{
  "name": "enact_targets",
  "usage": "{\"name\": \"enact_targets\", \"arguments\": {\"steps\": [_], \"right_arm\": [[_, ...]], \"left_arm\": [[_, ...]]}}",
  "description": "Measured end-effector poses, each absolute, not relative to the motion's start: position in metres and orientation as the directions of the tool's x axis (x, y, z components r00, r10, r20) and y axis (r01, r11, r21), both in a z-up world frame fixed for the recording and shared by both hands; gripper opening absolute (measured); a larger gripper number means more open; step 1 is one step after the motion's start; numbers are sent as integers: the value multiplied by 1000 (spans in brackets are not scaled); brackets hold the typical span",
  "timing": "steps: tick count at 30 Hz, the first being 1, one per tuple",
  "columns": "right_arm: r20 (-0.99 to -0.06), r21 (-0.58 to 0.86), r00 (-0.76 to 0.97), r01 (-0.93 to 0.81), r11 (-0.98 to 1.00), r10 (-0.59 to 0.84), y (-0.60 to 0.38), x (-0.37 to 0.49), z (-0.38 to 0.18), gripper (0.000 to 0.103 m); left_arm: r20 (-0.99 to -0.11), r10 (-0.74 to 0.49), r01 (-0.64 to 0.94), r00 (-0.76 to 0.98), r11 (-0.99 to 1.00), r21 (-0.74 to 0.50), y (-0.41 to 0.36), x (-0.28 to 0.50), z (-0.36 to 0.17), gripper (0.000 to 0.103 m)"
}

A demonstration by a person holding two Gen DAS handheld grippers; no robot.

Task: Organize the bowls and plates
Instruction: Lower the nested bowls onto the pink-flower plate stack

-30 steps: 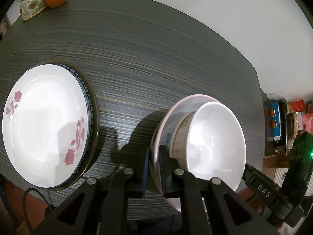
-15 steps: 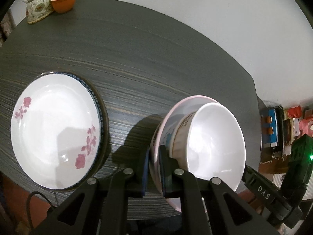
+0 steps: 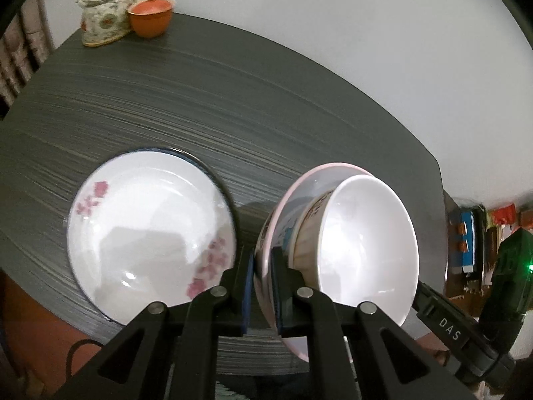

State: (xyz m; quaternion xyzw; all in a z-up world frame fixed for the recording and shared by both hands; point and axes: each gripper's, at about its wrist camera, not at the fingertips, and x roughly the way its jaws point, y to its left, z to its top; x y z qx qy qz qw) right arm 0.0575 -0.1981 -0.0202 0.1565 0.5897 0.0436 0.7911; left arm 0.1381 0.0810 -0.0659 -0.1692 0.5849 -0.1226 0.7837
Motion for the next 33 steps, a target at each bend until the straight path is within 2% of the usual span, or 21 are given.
{"name": "enact_targets", "arguments": {"steps": [19, 33], "right_arm": [[-912, 320, 257, -41, 947, 319, -100, 86, -13, 12], [-923, 305, 210, -113, 946, 323, -33, 92, -31, 12]], "left_arm": [[-878, -321, -154, 354, 906, -394, 190, 133, -63, 8], [-884, -304, -207, 356, 896, -392, 230, 135, -85, 8]]}}
